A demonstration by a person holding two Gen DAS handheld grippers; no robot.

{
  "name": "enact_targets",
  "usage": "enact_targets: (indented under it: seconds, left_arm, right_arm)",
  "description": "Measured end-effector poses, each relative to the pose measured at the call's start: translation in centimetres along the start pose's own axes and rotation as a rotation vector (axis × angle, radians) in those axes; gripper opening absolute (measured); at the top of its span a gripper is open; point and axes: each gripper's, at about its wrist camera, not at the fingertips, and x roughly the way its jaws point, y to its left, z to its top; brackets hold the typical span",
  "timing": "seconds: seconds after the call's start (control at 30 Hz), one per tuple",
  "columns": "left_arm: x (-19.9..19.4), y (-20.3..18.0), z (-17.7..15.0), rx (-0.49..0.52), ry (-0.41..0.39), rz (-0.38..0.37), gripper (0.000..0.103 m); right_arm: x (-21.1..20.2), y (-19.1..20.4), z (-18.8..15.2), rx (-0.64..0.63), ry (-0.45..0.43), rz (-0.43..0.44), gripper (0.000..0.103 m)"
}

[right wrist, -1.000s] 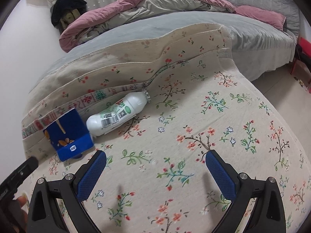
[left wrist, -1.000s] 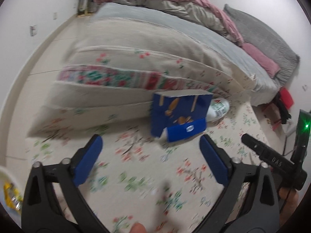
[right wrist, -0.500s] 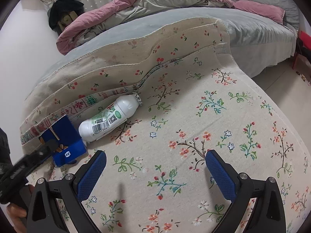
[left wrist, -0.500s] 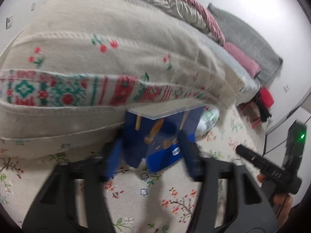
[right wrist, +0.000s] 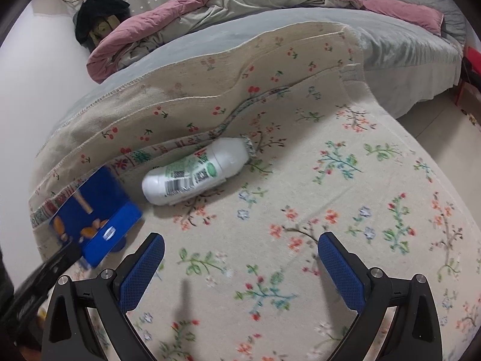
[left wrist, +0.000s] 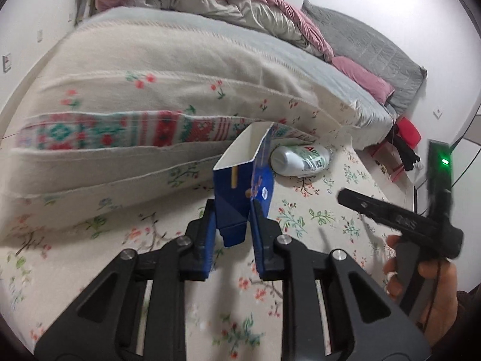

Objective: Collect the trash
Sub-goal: 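Grasp the blue box with the left gripper while the right gripper grasps the white bottle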

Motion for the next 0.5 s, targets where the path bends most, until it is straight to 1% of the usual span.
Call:
enact_targets:
  seconds: [0.07, 0.2, 0.27, 0.33, 0.37, 0.4, 0.5]
  left_arm:
    - [-1.1, 0.3, -0.4, 0.005, -0.012, 0.017, 0.005]
    - [-2.4, 0.4, -1.2, -0.007, -0.036, 0.054, 0.005]
    - [-2.9, 0.3, -1.7, 0.002, -0.040, 0.073, 0.005]
    - [-3.3, -0.1, -2.0, 0.020, -0.042, 0.098, 0.005]
    - [-3.4, -0.1, -2.1, 0.022, -0.042, 0.104, 0.005]
    - [-3.5, -0.1, -2.2, 0.022, -0.041, 0.109, 0.005]
    - [-4.1, 0.3, -2.7, 0.015, -0.041, 0.121, 0.005]
  right_arm:
    - [0.5, 0.3, 0.4, 0.013, 0.007, 0.025, 0.103]
    - [2.1, 0.8, 1.4, 0.066, 0.016, 0.092, 0.103]
    - [3.0, 1.1, 1.9, 0.084, 0.012, 0.108, 0.102]
    - [3.5, 1.4, 2.5, 0.087, -0.016, 0.101, 0.096]
    - [3.8, 1.6, 2.9, 0.089, -0.025, 0.103, 0.088]
    - [4.0, 1.7, 3.1, 0.090, -0.036, 0.095, 0.078]
    - [4.8, 2.0, 4.0, 0.095, -0.048, 0.094, 0.062]
